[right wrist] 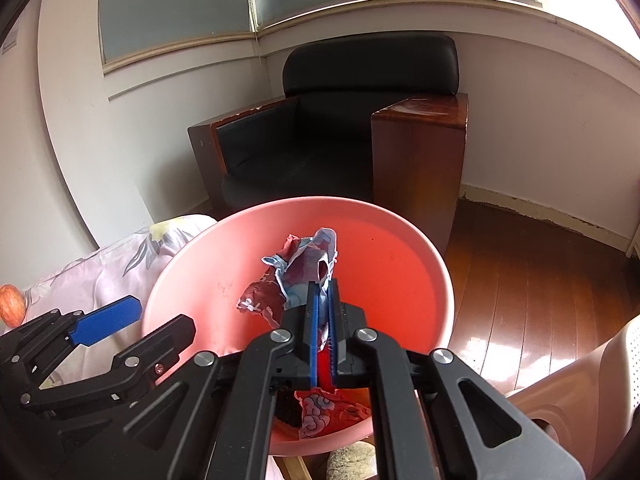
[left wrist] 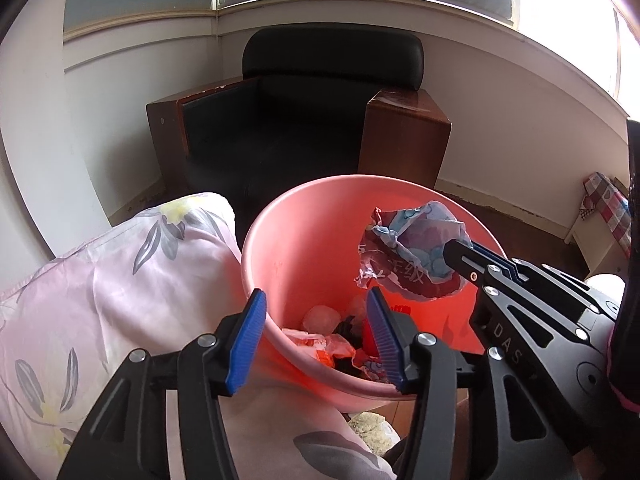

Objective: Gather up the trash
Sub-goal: 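Hold the bag and foil over the pink bucket and open both tools, then withdraw both open tools from the bucket back over the sheet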

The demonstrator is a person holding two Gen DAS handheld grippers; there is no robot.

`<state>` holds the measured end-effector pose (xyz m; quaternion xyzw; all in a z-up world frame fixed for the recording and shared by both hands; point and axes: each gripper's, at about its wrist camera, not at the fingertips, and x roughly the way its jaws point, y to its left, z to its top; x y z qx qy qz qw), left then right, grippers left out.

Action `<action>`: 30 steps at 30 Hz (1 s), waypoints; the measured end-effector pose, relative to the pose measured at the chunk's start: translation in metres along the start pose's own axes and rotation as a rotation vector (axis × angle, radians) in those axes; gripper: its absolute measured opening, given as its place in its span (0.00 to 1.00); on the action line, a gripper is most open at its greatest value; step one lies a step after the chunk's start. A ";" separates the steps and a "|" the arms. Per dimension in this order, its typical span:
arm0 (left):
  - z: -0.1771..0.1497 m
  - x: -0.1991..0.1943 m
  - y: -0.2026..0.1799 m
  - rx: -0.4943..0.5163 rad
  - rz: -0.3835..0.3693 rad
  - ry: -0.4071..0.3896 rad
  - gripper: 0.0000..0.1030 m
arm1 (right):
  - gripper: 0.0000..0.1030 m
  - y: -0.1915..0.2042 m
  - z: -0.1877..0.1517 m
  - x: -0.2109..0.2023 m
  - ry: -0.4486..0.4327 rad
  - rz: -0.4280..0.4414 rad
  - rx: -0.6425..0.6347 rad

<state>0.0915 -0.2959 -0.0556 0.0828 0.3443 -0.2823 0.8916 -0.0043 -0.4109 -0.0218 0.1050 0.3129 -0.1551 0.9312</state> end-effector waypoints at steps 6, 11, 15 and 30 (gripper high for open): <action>0.000 -0.008 0.006 -0.023 -0.004 -0.010 0.52 | 0.24 -0.002 0.002 0.000 0.004 0.008 0.015; 0.000 -0.018 0.012 -0.045 -0.013 -0.030 0.57 | 0.29 -0.001 0.002 -0.005 -0.004 0.018 0.015; -0.002 -0.027 0.015 -0.046 -0.020 -0.040 0.60 | 0.29 0.002 0.002 -0.009 -0.007 0.018 0.011; -0.014 -0.073 0.030 -0.076 -0.044 -0.090 0.64 | 0.29 0.022 0.004 -0.044 -0.052 0.041 -0.018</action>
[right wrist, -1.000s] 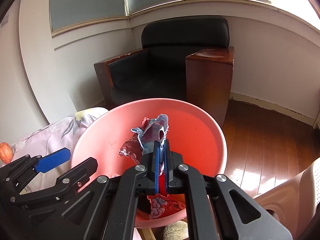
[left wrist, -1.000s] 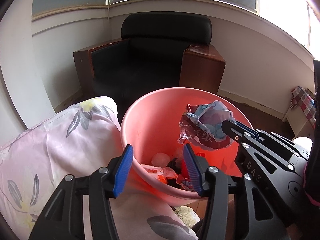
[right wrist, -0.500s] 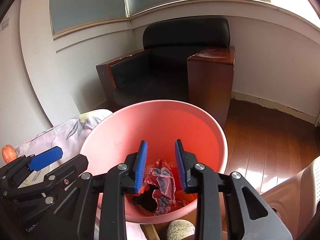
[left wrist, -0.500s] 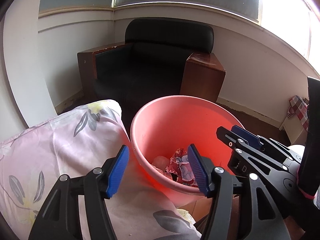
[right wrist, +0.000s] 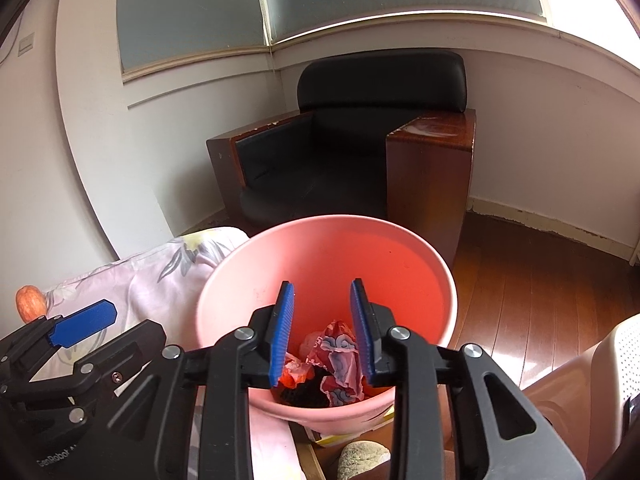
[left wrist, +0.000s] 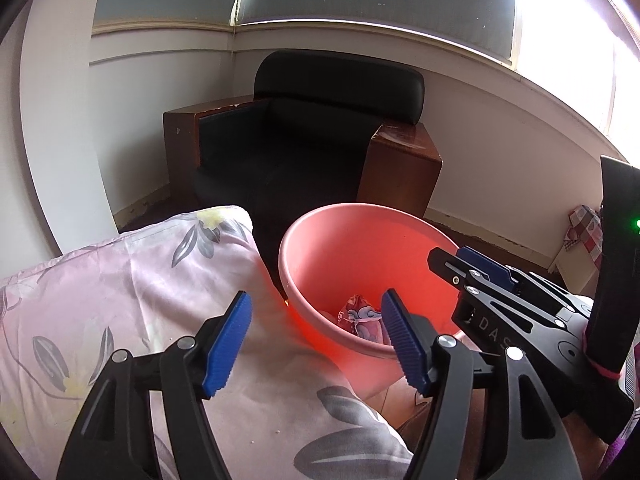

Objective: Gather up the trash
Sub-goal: 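Withdraw both open tools from the bucket back over the sheet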

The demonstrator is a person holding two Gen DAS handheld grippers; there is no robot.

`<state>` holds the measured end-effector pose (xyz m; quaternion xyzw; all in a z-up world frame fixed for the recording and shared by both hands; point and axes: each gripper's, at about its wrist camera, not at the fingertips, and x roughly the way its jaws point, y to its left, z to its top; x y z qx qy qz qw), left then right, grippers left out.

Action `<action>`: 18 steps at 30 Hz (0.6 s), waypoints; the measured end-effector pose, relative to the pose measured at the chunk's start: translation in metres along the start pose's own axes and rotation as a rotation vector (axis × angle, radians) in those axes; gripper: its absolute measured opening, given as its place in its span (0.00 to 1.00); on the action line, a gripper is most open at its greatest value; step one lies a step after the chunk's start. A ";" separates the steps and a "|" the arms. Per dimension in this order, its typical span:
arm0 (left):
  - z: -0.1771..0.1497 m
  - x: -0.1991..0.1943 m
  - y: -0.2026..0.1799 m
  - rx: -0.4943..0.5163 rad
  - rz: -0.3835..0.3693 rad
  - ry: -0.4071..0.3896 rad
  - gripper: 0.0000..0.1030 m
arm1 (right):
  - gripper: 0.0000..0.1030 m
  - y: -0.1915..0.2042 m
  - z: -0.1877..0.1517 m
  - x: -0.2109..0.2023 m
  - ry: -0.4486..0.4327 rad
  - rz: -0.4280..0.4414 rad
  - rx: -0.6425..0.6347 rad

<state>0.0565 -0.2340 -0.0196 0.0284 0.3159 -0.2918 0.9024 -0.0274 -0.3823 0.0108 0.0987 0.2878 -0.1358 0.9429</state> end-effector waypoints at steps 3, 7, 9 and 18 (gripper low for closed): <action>-0.002 -0.012 0.004 -0.009 0.002 -0.015 0.65 | 0.29 0.006 -0.001 -0.010 -0.010 0.019 -0.003; -0.007 -0.028 0.010 -0.018 0.019 -0.030 0.65 | 0.29 0.013 -0.002 -0.022 -0.019 0.043 -0.010; -0.011 -0.035 0.012 -0.026 0.037 -0.026 0.65 | 0.29 0.016 -0.003 -0.028 -0.024 0.056 -0.019; -0.020 -0.060 0.026 -0.061 0.089 -0.041 0.64 | 0.45 0.038 -0.011 -0.050 -0.046 0.103 -0.052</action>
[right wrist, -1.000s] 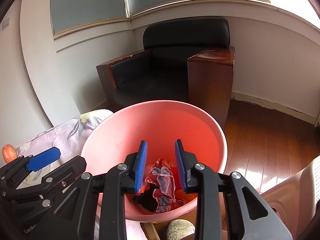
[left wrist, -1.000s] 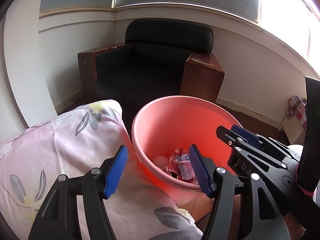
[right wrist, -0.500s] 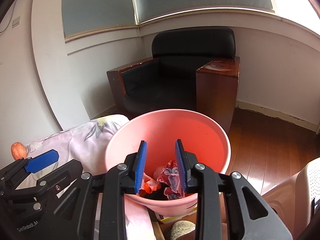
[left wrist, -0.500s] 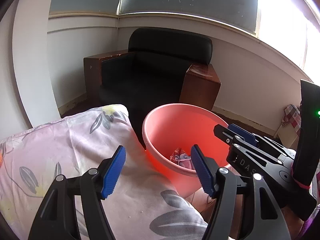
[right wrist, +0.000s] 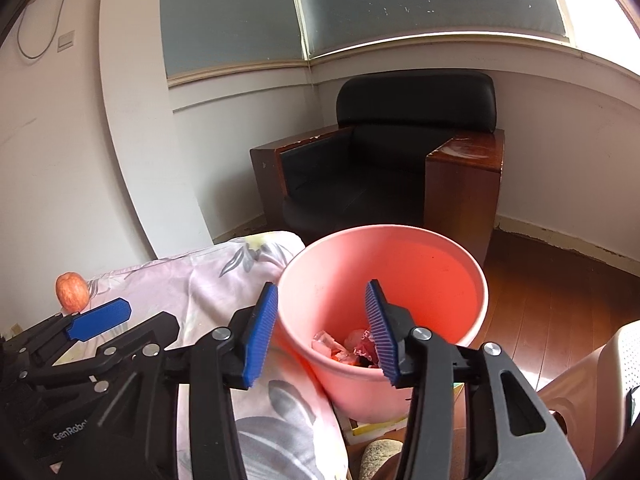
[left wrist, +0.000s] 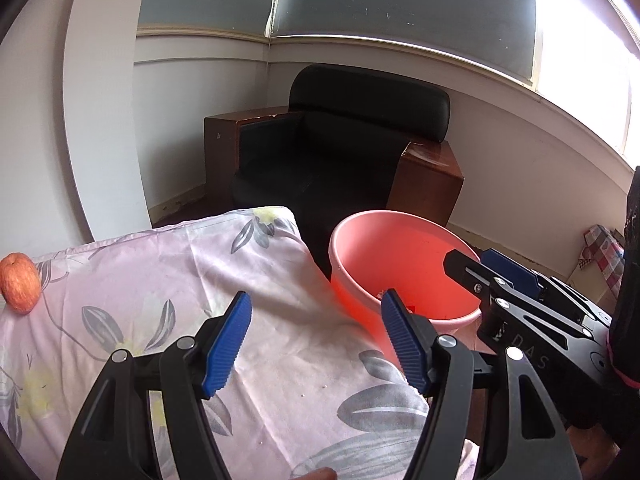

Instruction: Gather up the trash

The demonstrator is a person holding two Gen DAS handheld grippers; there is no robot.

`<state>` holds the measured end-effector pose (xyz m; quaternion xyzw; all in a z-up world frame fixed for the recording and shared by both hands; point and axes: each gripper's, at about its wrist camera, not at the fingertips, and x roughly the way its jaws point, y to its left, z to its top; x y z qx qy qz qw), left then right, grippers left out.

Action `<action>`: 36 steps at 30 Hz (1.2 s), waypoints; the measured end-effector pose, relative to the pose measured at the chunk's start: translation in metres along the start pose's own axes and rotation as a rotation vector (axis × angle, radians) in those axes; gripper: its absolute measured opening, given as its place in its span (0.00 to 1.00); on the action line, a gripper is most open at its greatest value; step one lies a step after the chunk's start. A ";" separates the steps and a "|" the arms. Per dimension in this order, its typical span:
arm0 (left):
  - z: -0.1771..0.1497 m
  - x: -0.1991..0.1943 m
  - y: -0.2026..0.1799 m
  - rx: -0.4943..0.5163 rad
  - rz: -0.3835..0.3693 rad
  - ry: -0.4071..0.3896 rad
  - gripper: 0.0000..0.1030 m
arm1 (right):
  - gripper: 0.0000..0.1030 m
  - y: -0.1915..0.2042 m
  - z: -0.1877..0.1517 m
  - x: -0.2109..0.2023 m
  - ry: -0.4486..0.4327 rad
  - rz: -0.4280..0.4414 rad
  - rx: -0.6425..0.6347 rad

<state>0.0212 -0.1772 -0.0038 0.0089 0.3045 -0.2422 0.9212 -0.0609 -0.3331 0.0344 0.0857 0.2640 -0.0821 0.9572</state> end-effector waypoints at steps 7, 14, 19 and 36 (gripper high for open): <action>-0.002 -0.010 -0.001 -0.001 0.026 -0.001 0.61 | 0.48 0.009 -0.003 -0.008 -0.002 0.000 -0.013; -0.002 -0.016 0.002 -0.020 0.057 -0.006 0.58 | 0.53 0.015 -0.006 -0.012 -0.011 -0.009 -0.019; -0.003 -0.019 0.002 -0.018 0.068 -0.015 0.57 | 0.53 0.019 -0.007 -0.017 -0.017 -0.013 -0.031; -0.007 -0.020 0.008 -0.041 0.076 -0.013 0.56 | 0.53 0.028 -0.013 -0.023 -0.028 -0.031 -0.064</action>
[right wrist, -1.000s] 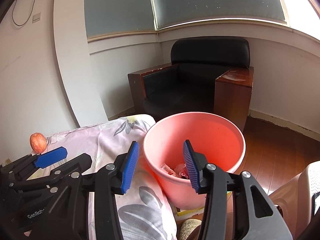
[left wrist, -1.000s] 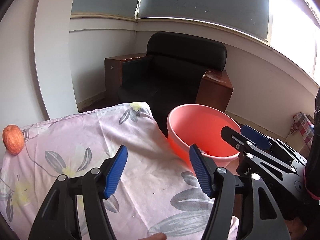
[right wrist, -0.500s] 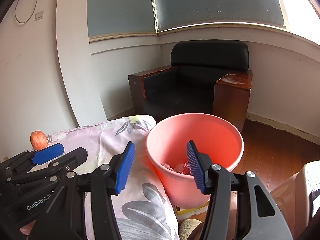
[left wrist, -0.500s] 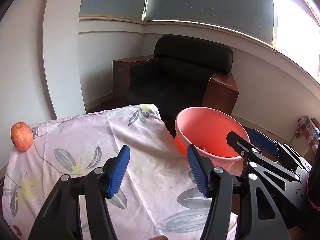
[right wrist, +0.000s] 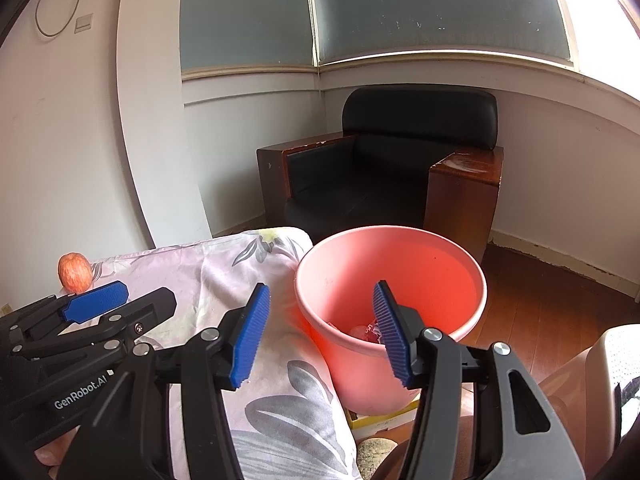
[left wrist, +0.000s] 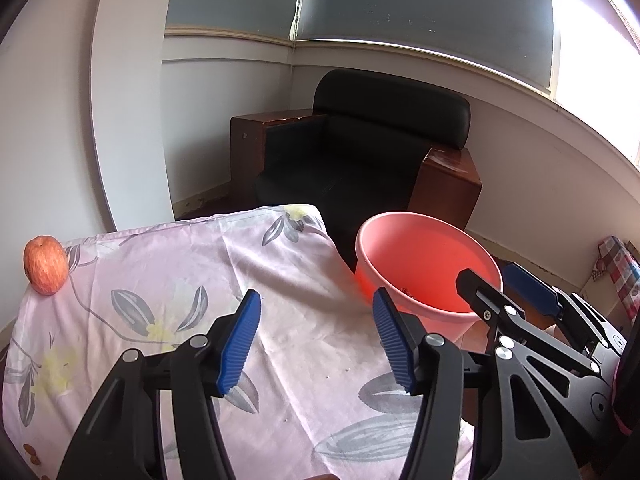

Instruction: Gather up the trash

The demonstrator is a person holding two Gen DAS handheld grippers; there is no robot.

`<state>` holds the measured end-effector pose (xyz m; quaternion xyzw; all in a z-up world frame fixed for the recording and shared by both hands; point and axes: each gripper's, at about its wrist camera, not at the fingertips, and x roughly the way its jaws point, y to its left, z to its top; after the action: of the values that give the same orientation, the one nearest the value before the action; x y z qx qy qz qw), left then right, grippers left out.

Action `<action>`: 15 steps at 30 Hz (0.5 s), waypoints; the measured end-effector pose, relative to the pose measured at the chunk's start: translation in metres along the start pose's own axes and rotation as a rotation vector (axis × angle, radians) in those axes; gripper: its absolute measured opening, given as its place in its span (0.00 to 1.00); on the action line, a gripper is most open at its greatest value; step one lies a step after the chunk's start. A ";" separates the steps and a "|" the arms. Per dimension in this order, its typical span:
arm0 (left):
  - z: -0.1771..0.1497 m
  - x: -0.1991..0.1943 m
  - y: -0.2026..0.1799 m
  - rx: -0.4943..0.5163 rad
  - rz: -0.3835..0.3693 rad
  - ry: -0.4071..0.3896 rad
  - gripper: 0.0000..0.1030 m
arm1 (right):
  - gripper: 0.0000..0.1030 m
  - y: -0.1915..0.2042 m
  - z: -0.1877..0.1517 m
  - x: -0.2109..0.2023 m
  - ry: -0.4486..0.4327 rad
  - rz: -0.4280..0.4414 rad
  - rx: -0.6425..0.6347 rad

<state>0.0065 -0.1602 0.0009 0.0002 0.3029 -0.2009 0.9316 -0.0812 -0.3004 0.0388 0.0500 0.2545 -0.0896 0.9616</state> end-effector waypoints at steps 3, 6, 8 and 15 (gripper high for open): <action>-0.001 0.000 0.000 -0.001 0.000 0.000 0.56 | 0.53 -0.001 0.000 -0.001 -0.002 0.000 -0.001; -0.001 -0.001 0.001 0.000 0.000 0.001 0.56 | 0.53 -0.001 0.000 -0.001 -0.002 0.000 -0.001; -0.002 0.000 0.000 0.000 0.001 0.002 0.56 | 0.53 -0.001 0.000 -0.001 -0.001 0.000 -0.002; -0.003 -0.001 0.001 -0.001 0.003 0.003 0.56 | 0.53 -0.002 0.000 -0.001 0.000 0.002 -0.001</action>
<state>0.0047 -0.1587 -0.0014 0.0007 0.3044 -0.1993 0.9315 -0.0819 -0.3020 0.0393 0.0497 0.2546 -0.0886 0.9617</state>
